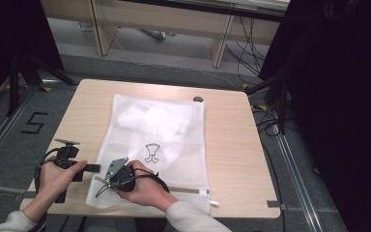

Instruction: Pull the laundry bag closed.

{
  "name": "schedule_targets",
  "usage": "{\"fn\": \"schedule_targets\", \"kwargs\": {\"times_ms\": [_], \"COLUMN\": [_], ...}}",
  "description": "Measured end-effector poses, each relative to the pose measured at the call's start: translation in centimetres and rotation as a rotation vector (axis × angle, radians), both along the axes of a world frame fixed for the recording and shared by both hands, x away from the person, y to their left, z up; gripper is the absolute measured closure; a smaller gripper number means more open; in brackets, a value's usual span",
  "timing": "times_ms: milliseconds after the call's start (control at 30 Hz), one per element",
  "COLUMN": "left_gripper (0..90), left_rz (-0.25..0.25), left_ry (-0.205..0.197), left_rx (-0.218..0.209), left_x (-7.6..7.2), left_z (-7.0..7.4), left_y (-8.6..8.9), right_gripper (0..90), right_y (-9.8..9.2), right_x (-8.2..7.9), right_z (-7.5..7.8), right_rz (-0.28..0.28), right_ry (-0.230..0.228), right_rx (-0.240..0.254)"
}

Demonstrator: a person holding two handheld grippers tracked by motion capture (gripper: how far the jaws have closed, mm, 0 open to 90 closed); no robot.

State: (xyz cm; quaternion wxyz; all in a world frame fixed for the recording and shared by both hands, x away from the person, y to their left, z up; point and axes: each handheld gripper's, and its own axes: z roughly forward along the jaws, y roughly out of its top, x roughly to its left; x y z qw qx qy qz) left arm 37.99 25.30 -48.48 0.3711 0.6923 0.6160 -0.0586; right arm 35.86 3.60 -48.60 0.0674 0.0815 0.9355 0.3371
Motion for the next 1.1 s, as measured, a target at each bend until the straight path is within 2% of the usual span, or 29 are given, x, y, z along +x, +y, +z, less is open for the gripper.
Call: {"fn": "schedule_targets", "kwargs": {"times_ms": [300, 500, 600, 733, 1000, 1100], "left_gripper": [86.4, 86.4, 86.4, 86.4, 86.4, 86.4], "left_rz": [-0.002, -0.005, -0.006, -0.006, -0.002, -0.004], "left_ry": [0.001, 0.003, 0.003, 0.004, 0.004, 0.005], "left_rx": [-0.002, 0.001, 0.001, -0.002, -0.003, -0.001], "left_x": [0.0, 0.0, 0.0, 0.0, 0.0, 0.0], "left_z": [0.0, -0.1, -0.1, -0.1, -0.1, -0.1], "left_y": [0.0, 0.0, 0.0, -0.1, -0.1, -0.1], "right_gripper": [82.3, 82.3, 82.4, 82.4, 82.4, 82.4], "right_y": [-0.3, -0.5, -0.5, -0.6, -1.1, -1.1], "right_x": [-0.2, 0.0, -0.2, 0.0, -0.1, 0.0], "right_z": [0.0, 0.0, -0.1, 0.0, -0.3, -0.3], "right_rz": [-0.016, -0.001, -0.022, -0.004, -0.015, -0.011], "right_ry": [0.01, 0.002, 0.016, 0.011, 0.024, 0.017], "right_rx": [-0.002, -0.007, -0.001, -0.003, -0.014, -0.014]}}
